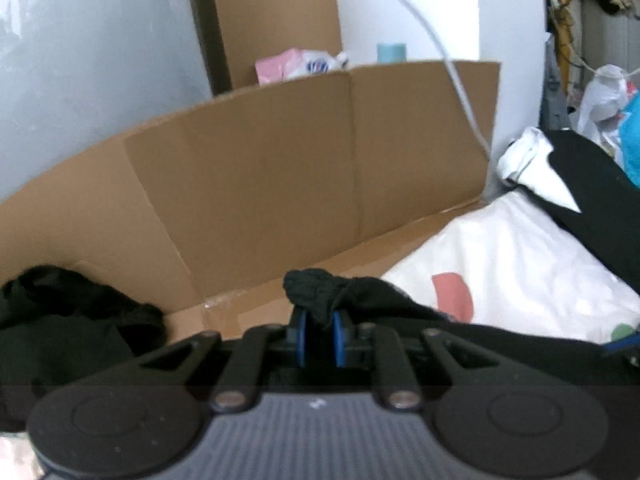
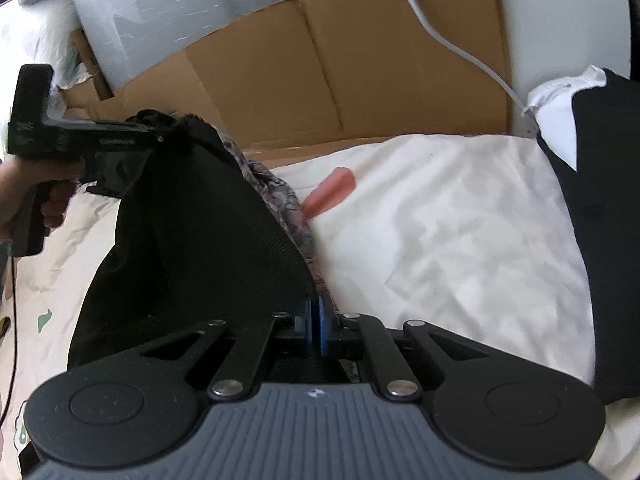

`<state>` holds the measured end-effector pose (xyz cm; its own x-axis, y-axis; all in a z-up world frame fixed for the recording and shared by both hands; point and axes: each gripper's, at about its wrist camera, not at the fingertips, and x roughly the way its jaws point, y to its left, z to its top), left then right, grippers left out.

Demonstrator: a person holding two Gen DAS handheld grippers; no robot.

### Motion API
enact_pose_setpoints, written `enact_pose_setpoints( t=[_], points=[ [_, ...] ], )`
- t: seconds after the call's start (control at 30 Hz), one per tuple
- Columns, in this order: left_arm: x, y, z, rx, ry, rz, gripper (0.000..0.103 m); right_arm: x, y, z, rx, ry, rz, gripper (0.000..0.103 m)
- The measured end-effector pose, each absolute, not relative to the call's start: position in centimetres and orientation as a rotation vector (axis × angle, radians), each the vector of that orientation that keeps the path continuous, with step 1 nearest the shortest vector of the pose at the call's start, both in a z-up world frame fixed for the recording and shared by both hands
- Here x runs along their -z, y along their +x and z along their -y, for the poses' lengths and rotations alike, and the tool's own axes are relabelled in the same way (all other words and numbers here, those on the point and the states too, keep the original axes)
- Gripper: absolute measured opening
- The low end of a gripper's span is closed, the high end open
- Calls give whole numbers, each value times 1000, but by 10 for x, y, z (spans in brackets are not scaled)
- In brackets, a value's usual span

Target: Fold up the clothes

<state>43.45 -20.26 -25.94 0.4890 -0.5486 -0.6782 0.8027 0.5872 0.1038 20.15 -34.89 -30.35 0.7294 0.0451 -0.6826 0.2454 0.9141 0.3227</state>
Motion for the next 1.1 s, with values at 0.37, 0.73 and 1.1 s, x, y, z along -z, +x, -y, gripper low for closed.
enact_pose_setpoints(
  t=[0.37, 0.73, 1.1],
  points=[
    [290, 450, 213, 713, 255, -704, 39, 315, 202, 352, 135, 447, -760, 8],
    [291, 449, 172, 682, 103, -754, 46, 317, 195, 349, 163, 429, -753, 9],
    [251, 451, 132, 707, 120, -692, 56, 310, 195, 347, 186, 389, -713, 9]
  ],
)
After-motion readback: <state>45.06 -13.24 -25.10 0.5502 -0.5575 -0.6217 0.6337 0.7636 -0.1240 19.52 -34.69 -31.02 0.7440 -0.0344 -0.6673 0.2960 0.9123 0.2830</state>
